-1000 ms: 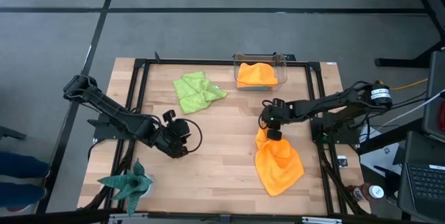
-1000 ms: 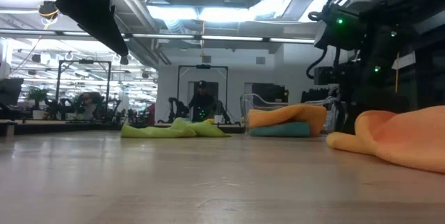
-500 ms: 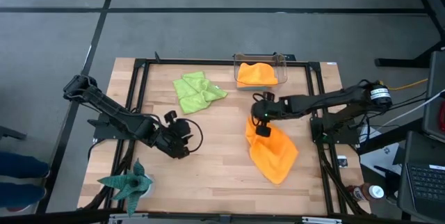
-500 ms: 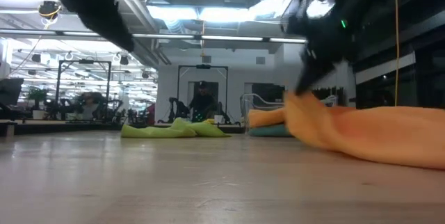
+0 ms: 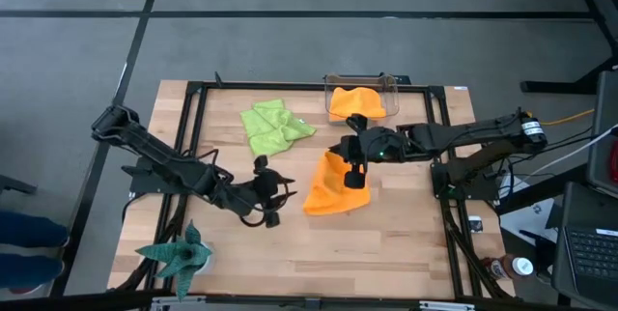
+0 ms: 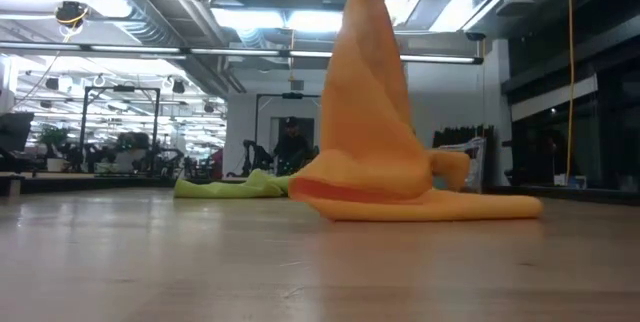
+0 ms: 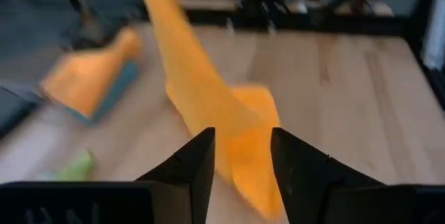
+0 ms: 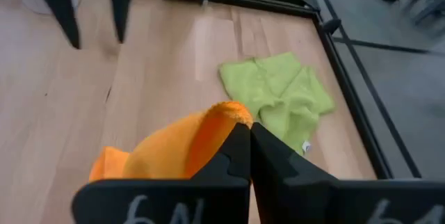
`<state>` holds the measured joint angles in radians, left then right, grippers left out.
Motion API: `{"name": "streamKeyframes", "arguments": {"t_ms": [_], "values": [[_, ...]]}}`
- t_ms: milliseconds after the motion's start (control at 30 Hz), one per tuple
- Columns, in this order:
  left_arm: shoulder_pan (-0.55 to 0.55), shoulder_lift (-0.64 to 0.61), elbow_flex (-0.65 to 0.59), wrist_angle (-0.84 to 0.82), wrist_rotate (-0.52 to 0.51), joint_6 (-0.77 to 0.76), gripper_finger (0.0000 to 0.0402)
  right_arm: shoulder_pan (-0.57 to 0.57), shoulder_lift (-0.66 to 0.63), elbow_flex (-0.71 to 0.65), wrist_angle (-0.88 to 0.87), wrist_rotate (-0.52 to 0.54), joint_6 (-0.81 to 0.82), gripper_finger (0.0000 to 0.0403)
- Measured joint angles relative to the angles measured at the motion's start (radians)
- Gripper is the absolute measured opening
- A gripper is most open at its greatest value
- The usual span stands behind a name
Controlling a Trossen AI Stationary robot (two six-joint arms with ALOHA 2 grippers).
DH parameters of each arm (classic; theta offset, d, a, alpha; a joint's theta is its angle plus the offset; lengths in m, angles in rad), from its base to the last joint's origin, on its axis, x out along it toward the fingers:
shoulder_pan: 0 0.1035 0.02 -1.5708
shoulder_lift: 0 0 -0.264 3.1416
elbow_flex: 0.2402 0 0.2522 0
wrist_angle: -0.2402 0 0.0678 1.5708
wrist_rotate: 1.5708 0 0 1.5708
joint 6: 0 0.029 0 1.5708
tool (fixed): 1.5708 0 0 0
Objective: Fold microfiber towels
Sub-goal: Fold the yellow microfiber cloth
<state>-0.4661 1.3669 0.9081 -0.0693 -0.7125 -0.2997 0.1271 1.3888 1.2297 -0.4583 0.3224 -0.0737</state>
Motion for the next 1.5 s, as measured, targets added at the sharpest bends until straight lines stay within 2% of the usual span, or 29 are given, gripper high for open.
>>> {"name": "streamKeyframes", "arguments": {"t_ms": [133,233,400,533,667,800,900,967,1167,1333,1500], "values": [[0.02,0.02,0.0,0.094,-0.017,0.084,0.0133,0.001,0.0,0.013,0.001,0.04,-0.016,0.0001],[0.034,0.046,0.0,0.107,0.049,0.093,0.0133,0.001,0.0,0.028,0.002,0.093,-0.037,0.0001],[0.043,0.132,0.0,0.115,0.179,0.066,0.0133,0.0,0.0,0.06,0.007,0.098,-0.038,0.0001],[0.042,0.256,0.0,0.255,0.227,0.07,0.0133,0.0,0.0,0.062,-0.003,0.103,-0.03,0.0],[0.052,0.408,0.031,0.443,0.206,0.148,0.0133,0.0,0.007,0.062,-0.006,0.105,-0.026,0.0],[0.08,0.563,0.14,0.53,0.068,0.236,0.0133,0.0,0.017,0.061,-0.014,0.105,-0.024,0.0],[0.102,0.652,0.223,0.465,-0.03,0.237,0.0133,0.0,0.018,0.061,-0.036,0.104,-0.008,0.0],[0.122,0.691,0.267,0.387,-0.038,0.193,0.0133,0.0,0.017,0.061,-0.053,0.104,-0.006,0.0],[0.164,0.723,0.311,0.011,-0.036,-0.14,0.0133,0.008,0.017,0.061,-0.131,0.104,0.032,0.0002],[0.139,0.714,0.314,-0.23,-0.036,-0.3,0.0133,0.008,0.017,0.061,-0.35,0.103,0.166,0.0001],[0.103,0.705,0.317,-0.383,-0.022,-0.304,0.0133,0.009,0.043,0.034,-0.582,0.079,0.372,0.0001]]}}
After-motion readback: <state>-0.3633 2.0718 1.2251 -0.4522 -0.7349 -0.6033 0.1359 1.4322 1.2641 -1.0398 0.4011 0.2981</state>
